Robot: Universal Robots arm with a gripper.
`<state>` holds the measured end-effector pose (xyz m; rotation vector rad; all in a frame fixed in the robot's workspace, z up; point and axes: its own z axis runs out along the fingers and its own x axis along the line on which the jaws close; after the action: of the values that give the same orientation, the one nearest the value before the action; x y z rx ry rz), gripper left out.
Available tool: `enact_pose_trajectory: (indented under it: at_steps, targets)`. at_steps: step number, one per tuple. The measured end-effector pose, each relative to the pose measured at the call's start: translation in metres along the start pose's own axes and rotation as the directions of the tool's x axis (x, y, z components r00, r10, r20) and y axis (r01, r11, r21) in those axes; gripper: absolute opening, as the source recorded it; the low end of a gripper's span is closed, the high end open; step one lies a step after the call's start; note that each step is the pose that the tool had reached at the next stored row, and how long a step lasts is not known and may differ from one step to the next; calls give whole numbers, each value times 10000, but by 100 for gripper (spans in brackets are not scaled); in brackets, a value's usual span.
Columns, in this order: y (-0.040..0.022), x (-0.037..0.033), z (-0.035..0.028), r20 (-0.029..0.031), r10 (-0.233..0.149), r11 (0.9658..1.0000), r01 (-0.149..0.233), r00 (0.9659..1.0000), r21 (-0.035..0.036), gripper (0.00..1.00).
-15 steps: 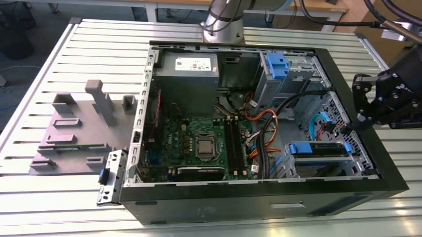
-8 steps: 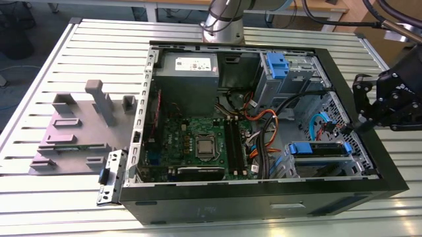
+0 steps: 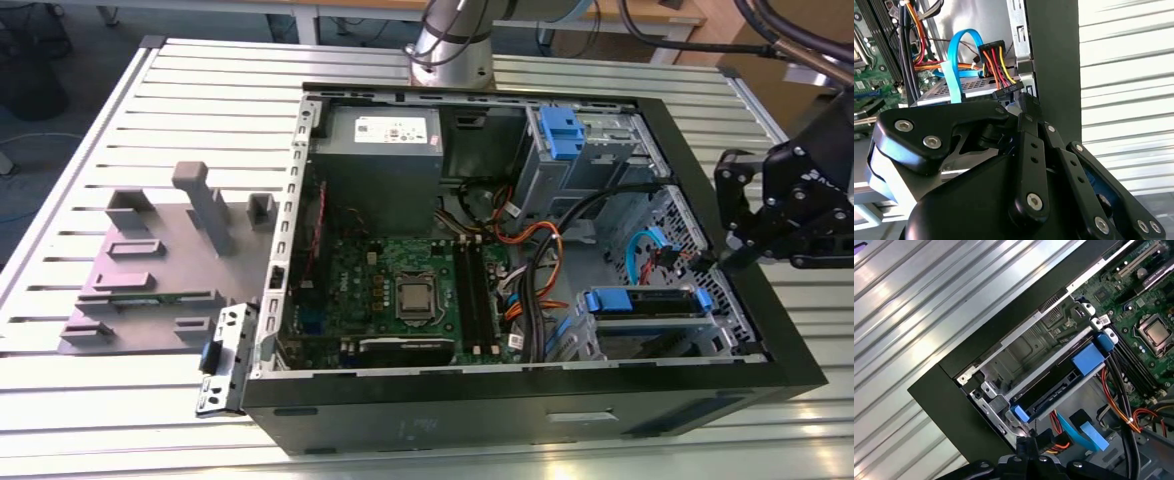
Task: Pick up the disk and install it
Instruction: 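Insert the first disk wire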
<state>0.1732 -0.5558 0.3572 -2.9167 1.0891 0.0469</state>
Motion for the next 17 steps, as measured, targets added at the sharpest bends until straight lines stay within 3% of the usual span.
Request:
enact_pose_trajectory:
  at_steps: [8,17]
  targets:
    - [0,0,1,-91,768,9970,-768,9970,-56,11]
    - [0,0,1,-201,1551,9878,-1553,9877,-116,11]
